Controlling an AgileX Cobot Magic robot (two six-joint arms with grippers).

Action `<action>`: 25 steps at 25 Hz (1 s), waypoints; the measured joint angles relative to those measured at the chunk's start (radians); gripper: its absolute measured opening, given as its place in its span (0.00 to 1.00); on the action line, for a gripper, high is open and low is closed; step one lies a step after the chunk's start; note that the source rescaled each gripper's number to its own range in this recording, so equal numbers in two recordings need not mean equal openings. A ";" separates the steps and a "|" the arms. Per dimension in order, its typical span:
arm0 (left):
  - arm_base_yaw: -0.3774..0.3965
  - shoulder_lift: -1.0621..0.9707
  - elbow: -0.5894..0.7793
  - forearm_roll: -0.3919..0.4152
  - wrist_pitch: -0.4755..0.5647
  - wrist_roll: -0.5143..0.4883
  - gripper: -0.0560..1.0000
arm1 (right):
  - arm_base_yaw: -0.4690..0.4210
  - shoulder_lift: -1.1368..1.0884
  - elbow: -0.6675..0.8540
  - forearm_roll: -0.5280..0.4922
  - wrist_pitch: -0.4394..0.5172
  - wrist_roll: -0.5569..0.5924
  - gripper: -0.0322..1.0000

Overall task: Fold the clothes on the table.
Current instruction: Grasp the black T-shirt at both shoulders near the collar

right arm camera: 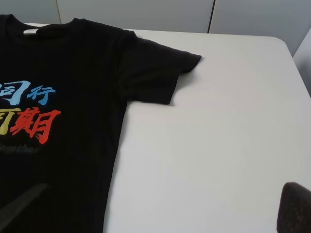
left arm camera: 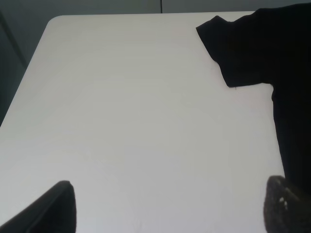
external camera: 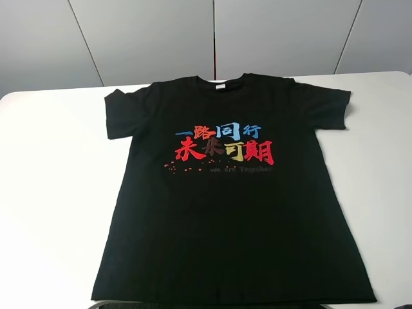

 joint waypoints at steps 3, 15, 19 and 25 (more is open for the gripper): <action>0.000 0.000 0.000 0.000 0.000 0.000 1.00 | 0.000 0.000 0.000 0.000 0.000 0.000 0.99; 0.000 0.000 0.000 0.000 0.000 0.000 1.00 | 0.000 0.000 0.000 0.000 0.000 0.000 0.99; 0.000 0.000 0.000 0.000 0.000 0.000 1.00 | 0.000 0.000 0.000 0.000 0.000 0.000 0.99; 0.000 0.000 0.000 0.000 0.000 0.000 1.00 | 0.000 0.000 0.000 0.000 0.000 0.000 0.99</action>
